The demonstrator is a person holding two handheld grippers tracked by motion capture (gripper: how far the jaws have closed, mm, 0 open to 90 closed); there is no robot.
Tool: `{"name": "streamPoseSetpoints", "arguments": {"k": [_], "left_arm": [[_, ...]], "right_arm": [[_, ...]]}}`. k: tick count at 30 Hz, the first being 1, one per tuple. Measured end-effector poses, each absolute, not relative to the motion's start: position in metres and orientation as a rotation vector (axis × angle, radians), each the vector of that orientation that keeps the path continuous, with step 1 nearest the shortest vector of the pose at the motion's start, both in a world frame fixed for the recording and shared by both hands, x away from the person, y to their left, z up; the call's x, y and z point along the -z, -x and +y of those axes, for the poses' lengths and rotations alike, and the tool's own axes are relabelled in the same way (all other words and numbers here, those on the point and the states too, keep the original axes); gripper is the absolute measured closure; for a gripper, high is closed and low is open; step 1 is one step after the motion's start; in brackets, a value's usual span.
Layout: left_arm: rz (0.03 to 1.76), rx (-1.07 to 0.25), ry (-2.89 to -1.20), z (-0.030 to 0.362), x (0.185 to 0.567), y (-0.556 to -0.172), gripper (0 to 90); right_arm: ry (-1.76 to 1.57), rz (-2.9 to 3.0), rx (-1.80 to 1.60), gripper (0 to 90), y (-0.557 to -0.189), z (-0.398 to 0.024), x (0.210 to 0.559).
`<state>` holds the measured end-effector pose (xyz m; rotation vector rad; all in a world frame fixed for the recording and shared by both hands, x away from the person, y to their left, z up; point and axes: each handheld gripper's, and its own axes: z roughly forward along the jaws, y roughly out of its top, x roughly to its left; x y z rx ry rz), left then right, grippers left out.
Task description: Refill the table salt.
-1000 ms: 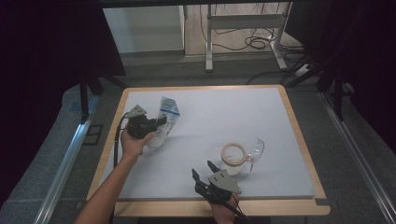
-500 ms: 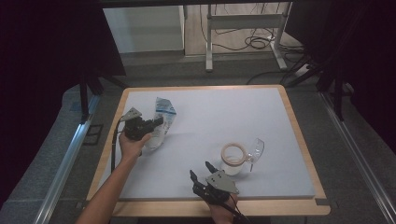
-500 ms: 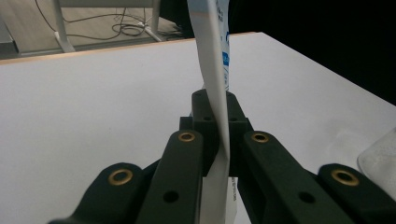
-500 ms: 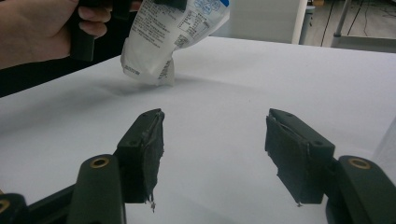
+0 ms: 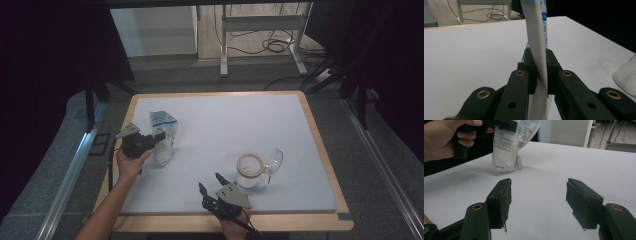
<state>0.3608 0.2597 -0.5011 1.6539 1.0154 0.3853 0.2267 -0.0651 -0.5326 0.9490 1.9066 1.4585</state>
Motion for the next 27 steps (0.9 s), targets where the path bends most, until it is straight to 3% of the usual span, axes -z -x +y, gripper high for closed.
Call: {"name": "streamPoseSetpoints", "arguments": {"k": [16, 27], "left_arm": [[1.008, -0.395, -1.690, 0.269, 0.504, -0.349, 79.3], [1.012, -0.392, -1.721, 0.266, 0.508, -0.351, 68.5]], "right_arm": [[-0.960, 1.900, -1.489, 37.4, -0.225, -0.066, 0.535], [-0.964, 1.894, -1.482, 37.5, -0.226, -0.066, 0.534]]}}
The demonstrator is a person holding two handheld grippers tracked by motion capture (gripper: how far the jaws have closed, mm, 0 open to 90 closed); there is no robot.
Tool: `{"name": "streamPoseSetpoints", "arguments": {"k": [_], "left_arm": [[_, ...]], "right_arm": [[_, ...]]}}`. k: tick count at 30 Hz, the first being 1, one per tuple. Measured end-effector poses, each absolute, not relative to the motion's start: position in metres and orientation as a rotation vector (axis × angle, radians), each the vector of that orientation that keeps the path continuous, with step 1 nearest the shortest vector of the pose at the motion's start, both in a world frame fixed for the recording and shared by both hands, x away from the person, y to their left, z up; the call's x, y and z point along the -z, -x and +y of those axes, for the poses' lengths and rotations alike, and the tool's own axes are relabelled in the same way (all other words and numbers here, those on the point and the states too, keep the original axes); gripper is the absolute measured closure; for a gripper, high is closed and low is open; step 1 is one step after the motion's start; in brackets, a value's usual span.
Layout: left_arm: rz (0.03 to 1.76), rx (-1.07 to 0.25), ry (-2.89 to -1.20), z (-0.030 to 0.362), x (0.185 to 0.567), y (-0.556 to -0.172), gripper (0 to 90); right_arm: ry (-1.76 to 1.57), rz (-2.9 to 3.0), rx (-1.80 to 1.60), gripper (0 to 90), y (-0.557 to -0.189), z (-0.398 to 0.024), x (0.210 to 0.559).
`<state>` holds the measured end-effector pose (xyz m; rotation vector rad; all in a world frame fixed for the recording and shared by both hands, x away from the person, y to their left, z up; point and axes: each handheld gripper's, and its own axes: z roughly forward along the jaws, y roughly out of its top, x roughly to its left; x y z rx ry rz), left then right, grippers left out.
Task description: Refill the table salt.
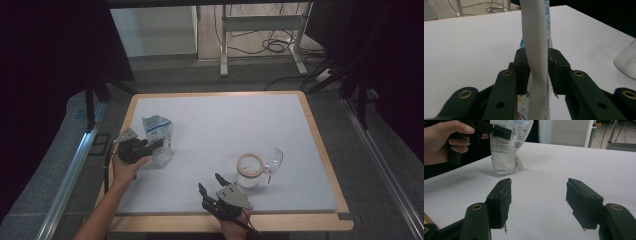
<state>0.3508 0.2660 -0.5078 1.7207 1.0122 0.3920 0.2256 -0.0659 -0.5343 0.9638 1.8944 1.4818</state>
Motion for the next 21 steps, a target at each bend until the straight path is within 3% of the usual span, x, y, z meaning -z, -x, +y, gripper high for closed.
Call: {"name": "streamPoseSetpoints", "arguments": {"k": [6, 21], "left_arm": [[1.007, -0.387, -1.740, 0.2639, 0.5090, -0.3511, 60.0], [1.013, -0.394, -1.733, 0.2659, 0.5063, -0.3423, 24.1]], "right_arm": [[-0.964, 1.897, -1.478, 37.5, -0.2254, -0.0667, 0.5353], [-0.967, 1.887, -1.478, 37.4, -0.2264, -0.0720, 0.5336]]}}
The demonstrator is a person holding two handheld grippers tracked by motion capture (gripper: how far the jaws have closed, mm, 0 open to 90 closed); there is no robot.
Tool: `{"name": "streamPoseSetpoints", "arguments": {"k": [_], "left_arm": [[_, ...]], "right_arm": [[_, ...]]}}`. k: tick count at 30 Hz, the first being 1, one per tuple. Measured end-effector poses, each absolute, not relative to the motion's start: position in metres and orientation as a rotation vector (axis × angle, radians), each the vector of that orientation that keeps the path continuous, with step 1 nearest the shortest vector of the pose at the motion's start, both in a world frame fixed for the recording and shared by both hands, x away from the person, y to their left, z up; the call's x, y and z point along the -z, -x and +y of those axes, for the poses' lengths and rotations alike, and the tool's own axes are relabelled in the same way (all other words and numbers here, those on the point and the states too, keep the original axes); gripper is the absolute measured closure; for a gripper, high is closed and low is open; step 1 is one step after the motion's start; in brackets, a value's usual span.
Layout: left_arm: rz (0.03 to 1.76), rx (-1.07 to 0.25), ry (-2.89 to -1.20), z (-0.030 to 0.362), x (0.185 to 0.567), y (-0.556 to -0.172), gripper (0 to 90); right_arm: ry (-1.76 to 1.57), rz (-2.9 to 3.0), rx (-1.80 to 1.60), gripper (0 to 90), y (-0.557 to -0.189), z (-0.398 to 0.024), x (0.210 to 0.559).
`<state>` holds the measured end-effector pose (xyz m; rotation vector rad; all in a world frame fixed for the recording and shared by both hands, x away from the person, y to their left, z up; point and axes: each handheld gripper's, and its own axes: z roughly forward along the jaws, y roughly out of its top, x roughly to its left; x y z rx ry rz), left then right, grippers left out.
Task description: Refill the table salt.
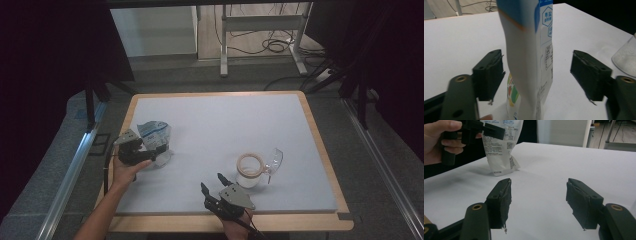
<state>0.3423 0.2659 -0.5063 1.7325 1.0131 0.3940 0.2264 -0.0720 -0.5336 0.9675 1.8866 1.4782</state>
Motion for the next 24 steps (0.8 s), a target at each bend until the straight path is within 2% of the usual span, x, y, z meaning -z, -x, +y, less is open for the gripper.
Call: {"name": "streamPoseSetpoints", "arguments": {"k": [9, 24], "left_arm": [[1.039, -0.362, -1.752, 0.275, 0.514, -0.324, 12.7], [1.048, -0.385, -1.816, 0.275, 0.528, -0.295, 11.2]], "right_arm": [[-0.974, 1.930, -1.471, 36.9, -0.230, -0.077, 0.528], [-0.917, 1.993, -1.458, 36.4, -0.234, -0.096, 0.515]]}}
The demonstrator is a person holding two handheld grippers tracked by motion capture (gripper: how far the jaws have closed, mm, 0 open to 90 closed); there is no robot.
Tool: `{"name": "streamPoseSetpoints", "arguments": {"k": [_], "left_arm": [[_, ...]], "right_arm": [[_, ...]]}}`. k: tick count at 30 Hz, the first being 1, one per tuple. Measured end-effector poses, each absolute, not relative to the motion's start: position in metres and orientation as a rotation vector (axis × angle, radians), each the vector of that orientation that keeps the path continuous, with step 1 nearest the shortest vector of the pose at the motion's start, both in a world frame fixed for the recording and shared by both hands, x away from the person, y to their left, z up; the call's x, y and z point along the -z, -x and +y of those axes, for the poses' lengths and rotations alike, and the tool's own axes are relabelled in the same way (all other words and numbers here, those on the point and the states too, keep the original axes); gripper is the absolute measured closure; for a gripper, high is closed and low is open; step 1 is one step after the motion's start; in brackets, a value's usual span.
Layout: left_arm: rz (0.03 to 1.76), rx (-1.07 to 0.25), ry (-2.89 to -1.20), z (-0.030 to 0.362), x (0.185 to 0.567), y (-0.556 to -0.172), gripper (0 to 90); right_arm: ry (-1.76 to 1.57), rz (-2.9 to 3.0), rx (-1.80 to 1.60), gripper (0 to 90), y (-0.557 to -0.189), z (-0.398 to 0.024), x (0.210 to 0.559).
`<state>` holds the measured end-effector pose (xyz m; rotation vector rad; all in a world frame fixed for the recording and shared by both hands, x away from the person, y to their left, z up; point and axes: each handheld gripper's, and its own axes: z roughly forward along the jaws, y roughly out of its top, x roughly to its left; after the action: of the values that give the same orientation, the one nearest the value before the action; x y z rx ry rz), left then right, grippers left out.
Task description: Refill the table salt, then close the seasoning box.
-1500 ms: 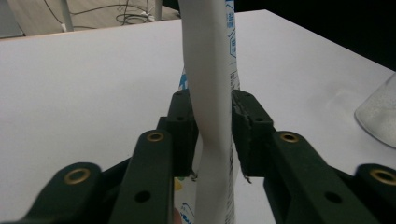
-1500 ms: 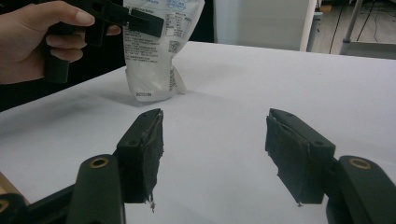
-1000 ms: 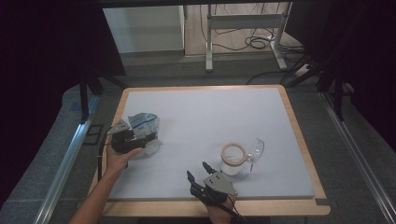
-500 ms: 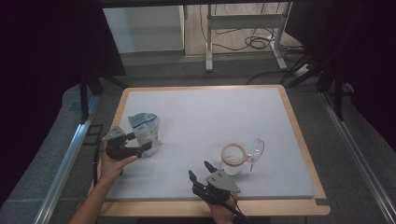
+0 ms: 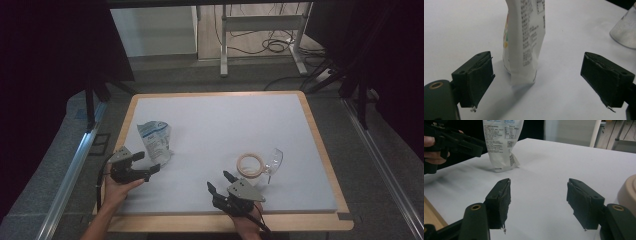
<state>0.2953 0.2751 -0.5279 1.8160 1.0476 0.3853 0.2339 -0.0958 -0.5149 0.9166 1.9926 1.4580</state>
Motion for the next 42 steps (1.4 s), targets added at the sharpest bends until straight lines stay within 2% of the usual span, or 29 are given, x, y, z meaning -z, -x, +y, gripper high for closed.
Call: {"name": "streamPoseSetpoints", "arguments": {"k": [10, 13, 17, 23, 26, 42], "left_arm": [[1.013, -0.389, -1.821, 0.265, 0.527, -0.277, 11.1], [1.005, -0.382, -1.821, 0.260, 0.528, -0.274, 10.9], [1.007, -0.373, -1.836, 0.257, 0.531, -0.273, 10.9], [1.002, -0.350, -1.825, 0.252, 0.534, -0.270, 11.0], [0.998, -0.345, -1.834, 0.248, 0.536, -0.269, 11.0], [0.997, -0.315, -1.871, 0.235, 0.549, -0.270, 11.1]], "right_arm": [[-0.878, 2.021, -1.473, 36.9, -0.229, -0.115, 0.508], [-0.875, 2.029, -1.478, 40.5, -0.227, -0.121, 0.505], [-0.859, 2.035, -1.473, 52.6, -0.225, -0.129, 0.500], [-0.829, 2.035, -1.459, 81.1, -0.217, -0.140, 0.493], [-0.820, 2.028, -1.466, 89.0, -0.215, -0.148, 0.488], [-0.807, 1.953, -1.552, 89.9, -0.197, -0.204, 0.470]]}}
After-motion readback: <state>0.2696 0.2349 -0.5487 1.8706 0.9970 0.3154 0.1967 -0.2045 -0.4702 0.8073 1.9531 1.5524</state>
